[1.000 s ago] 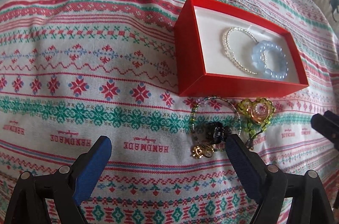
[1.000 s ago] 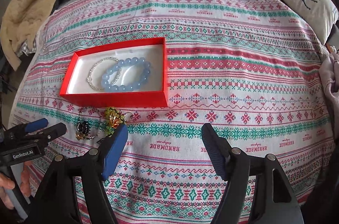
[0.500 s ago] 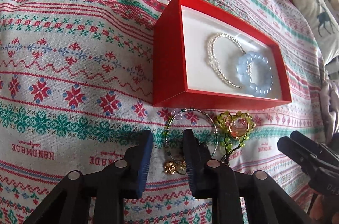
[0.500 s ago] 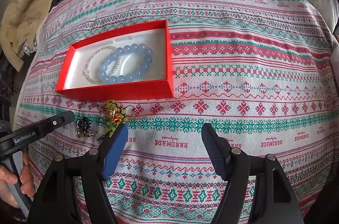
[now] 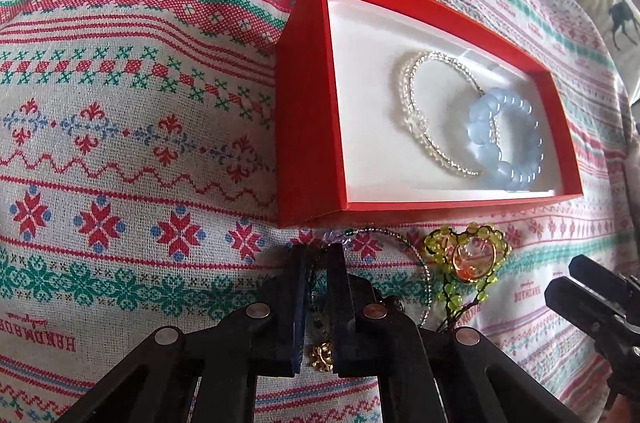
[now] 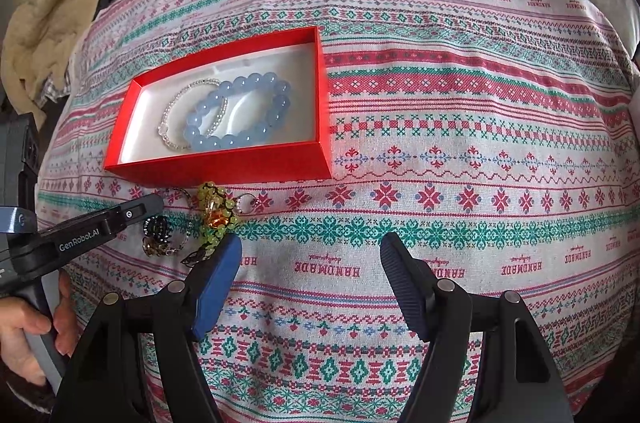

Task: Organize jewelry
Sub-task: 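Grasp the thin green-beaded bracelet with the left tool while the right tool grasps the yellow-green bead bracelet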

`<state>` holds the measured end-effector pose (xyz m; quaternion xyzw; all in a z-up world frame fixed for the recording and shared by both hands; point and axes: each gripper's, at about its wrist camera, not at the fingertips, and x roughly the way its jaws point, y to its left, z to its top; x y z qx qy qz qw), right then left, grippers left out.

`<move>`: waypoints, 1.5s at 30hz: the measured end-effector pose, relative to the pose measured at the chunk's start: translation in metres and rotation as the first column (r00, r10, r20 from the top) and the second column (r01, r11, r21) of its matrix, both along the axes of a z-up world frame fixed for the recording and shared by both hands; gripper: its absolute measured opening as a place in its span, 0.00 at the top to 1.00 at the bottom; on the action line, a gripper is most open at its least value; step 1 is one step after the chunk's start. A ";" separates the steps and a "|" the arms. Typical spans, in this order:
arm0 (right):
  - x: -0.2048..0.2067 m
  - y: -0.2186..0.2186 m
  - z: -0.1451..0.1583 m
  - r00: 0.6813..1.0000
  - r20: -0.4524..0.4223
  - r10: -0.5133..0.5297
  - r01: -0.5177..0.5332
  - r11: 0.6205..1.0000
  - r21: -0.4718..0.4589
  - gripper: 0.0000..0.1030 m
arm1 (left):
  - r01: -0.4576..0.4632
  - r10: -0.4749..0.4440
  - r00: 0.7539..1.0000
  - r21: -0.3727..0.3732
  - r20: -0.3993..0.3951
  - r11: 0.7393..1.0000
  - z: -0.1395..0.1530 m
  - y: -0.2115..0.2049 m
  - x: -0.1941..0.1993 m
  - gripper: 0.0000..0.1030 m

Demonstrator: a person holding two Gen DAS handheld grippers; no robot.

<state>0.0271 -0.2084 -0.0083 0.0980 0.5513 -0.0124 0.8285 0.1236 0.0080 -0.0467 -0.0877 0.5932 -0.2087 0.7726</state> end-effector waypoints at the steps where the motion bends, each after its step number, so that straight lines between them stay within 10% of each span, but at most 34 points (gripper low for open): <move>1: 0.001 0.000 -0.001 1.000 -0.002 -0.001 0.001 1.000 0.001 0.28 | 0.004 -0.004 1.000 0.008 0.006 1.000 0.000 -0.001 0.000 0.96; 34: 0.011 0.015 0.006 0.998 0.044 0.040 -0.044 0.994 0.105 0.30 | -0.016 0.023 0.990 -0.051 0.140 0.999 0.055 0.056 -0.038 1.00; 45: 0.029 0.027 -0.005 0.998 0.024 0.062 -0.065 0.981 0.180 0.74 | -0.005 0.024 0.985 -0.109 0.171 0.994 0.072 0.063 -0.044 1.00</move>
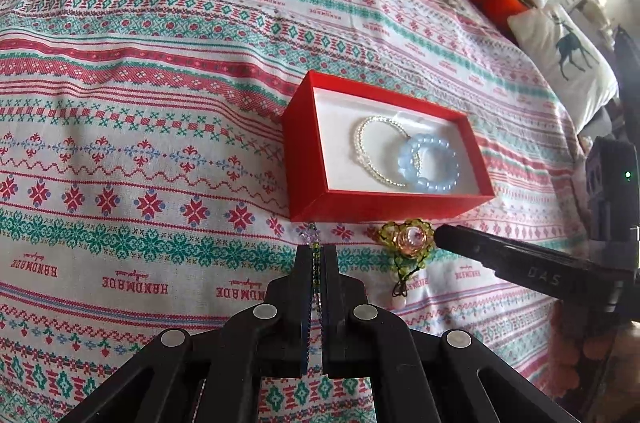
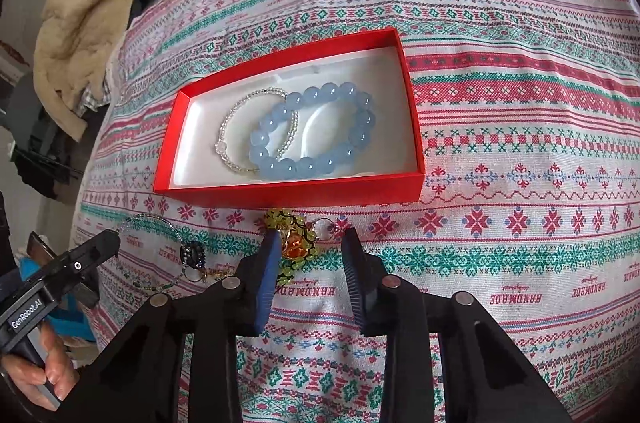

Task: Organize jewelry
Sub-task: 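Grasp the thin green-beaded bracelet with the left tool while the right tool grasps the yellow-green bead bracelet, then carry both bracelets into the red box and open both tools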

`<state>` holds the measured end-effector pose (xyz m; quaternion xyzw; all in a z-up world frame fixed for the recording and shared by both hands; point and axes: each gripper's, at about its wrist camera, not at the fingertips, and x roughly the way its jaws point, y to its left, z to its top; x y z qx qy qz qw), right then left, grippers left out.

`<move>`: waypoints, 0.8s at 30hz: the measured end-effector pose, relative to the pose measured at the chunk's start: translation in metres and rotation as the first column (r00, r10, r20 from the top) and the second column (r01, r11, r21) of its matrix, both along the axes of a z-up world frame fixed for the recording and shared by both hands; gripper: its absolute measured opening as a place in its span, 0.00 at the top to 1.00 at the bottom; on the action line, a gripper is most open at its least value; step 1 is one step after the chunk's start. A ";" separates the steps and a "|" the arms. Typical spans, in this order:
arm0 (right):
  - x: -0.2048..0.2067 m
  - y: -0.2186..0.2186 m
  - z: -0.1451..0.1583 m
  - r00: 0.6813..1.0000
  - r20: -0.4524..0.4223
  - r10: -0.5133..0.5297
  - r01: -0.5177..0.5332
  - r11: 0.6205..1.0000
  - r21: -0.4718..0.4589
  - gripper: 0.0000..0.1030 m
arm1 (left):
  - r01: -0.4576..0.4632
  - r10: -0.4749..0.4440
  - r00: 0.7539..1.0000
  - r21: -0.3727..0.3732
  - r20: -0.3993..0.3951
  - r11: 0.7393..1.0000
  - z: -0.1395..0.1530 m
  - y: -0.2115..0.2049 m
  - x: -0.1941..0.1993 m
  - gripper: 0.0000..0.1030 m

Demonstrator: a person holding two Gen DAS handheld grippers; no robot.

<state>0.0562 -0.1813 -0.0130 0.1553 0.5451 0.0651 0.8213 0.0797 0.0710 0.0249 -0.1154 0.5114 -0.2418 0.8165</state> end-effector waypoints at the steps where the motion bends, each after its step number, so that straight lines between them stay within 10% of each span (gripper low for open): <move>1: 0.002 0.001 -0.001 1.000 0.000 0.001 -0.001 1.000 0.000 0.75 | -0.001 0.001 1.000 0.001 -0.001 1.000 0.000 0.000 0.000 1.00; 12: 0.016 0.010 -0.016 0.999 -0.011 0.031 -0.031 1.000 -0.003 0.99 | -0.005 0.005 0.999 0.022 -0.031 1.000 -0.013 -0.002 0.007 1.00; 24: -0.007 0.006 0.006 0.999 0.015 0.050 -0.050 0.998 0.042 0.97 | 0.009 -0.009 1.000 0.020 -0.006 1.000 -0.005 -0.009 0.003 1.00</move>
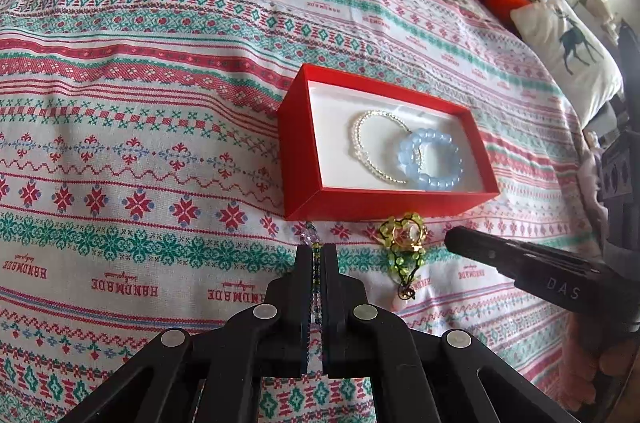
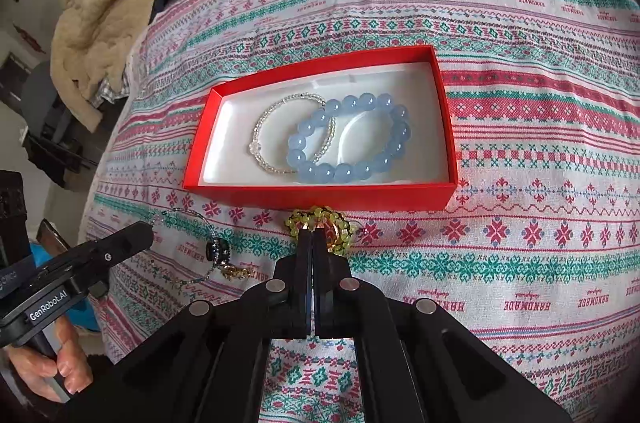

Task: Organize jewelry
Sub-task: 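Carry both bracelets into the red box and open both tools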

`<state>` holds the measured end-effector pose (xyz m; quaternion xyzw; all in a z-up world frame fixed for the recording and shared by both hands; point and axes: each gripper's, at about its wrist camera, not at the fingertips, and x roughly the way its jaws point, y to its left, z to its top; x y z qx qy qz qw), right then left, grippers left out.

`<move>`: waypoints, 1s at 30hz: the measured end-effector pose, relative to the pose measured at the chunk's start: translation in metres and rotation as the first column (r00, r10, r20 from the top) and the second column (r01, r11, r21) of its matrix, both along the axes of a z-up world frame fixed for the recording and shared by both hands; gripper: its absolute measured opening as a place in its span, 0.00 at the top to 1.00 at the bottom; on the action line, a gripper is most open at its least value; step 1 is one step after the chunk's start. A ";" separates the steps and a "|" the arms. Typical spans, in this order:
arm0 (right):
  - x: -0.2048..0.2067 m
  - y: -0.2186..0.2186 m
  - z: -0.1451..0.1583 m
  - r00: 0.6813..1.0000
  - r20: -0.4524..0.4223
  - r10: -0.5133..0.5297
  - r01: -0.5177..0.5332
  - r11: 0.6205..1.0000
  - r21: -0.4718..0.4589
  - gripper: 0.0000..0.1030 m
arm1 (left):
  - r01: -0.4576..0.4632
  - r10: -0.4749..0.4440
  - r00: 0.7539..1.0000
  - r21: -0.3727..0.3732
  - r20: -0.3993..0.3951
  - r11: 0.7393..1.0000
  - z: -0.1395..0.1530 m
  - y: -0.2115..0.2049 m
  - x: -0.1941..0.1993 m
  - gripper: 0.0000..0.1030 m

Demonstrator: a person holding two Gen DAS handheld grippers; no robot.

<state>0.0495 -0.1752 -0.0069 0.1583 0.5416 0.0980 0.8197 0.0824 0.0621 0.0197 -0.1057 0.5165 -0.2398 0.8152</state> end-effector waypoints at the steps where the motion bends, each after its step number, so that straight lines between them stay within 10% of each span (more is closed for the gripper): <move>1: -0.001 -0.001 -0.005 1.000 -0.028 -0.003 0.003 1.000 0.004 0.97 | 0.004 -0.004 1.000 0.002 -0.002 1.000 -0.001 -0.001 -0.001 1.00; 5: -0.003 0.002 -0.023 0.995 -0.103 -0.004 0.006 1.000 0.020 0.96 | 0.023 -0.023 1.000 0.014 -0.008 1.000 -0.004 -0.009 -0.004 1.00; 11: 0.001 0.006 -0.028 0.994 -0.103 -0.032 0.037 0.998 0.050 0.64 | 0.047 -0.047 0.999 0.024 -0.011 0.999 -0.006 -0.018 -0.007 1.00; 16: 0.009 0.015 -0.042 0.991 -0.125 -0.053 0.059 0.998 0.039 0.67 | 0.058 -0.057 0.998 0.043 -0.027 0.997 -0.013 -0.022 -0.007 1.00; 19: 0.010 0.015 -0.043 0.991 -0.121 -0.056 0.059 0.998 0.025 0.92 | 0.060 -0.058 0.998 0.050 -0.035 0.997 -0.016 -0.023 -0.006 1.00; 30: -0.017 0.001 0.009 1.000 0.001 -0.014 0.014 0.999 0.051 0.94 | 0.087 -0.088 0.996 0.034 0.019 0.996 0.007 -0.029 -0.015 1.00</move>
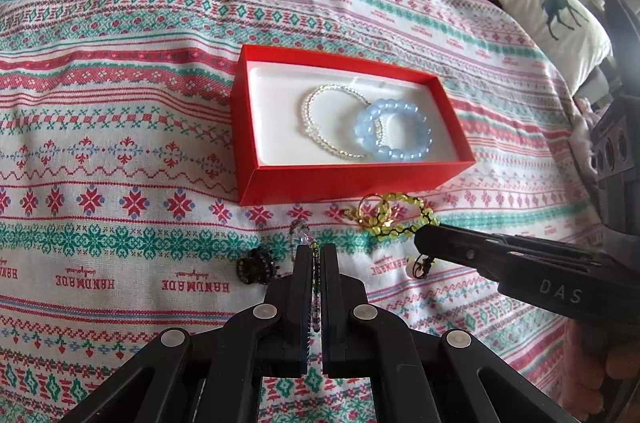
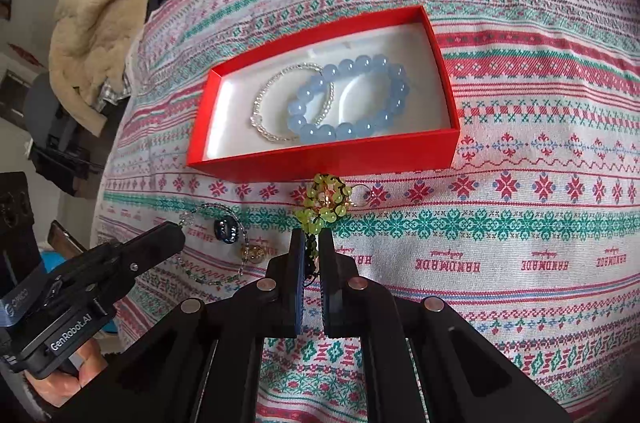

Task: Organize jewelry
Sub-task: 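Carry both bracelets into the red box and open both tools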

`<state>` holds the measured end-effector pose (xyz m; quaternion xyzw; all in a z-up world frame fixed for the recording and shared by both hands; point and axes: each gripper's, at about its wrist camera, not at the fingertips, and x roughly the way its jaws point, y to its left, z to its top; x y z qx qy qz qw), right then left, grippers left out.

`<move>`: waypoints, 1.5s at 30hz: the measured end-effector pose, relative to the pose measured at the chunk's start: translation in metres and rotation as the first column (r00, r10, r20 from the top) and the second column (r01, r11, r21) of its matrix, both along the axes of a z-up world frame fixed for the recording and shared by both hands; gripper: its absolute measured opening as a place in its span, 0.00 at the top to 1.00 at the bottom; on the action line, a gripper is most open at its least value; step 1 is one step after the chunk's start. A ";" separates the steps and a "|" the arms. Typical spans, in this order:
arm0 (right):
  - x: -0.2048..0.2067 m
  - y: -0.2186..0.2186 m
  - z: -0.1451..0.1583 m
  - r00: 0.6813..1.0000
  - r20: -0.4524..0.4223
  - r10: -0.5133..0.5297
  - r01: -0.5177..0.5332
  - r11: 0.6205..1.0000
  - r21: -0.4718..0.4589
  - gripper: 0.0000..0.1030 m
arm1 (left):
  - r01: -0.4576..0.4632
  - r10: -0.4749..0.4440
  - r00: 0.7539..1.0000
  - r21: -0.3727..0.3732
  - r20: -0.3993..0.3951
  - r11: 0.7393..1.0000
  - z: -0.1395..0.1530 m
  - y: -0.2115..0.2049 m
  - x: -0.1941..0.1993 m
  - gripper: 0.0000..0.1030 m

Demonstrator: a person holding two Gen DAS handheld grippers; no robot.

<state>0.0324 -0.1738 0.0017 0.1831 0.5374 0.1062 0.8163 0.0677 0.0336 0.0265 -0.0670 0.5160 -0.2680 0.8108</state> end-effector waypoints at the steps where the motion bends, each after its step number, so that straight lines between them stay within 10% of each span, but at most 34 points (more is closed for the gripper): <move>1: -0.004 -0.002 0.006 1.000 0.015 0.002 -0.002 1.000 0.005 0.94 | 0.003 -0.003 1.000 -0.004 0.008 1.000 0.003 -0.001 -0.002 1.00; 30: -0.010 -0.047 0.068 0.978 0.197 -0.064 0.058 0.998 0.036 0.94 | -0.017 0.044 0.993 -0.232 0.110 0.972 0.037 -0.039 0.041 1.00; 45: 0.034 -0.036 0.052 0.972 0.233 -0.023 0.012 0.999 0.049 0.94 | -0.085 0.097 0.991 -0.137 0.087 0.987 0.005 -0.035 0.068 1.00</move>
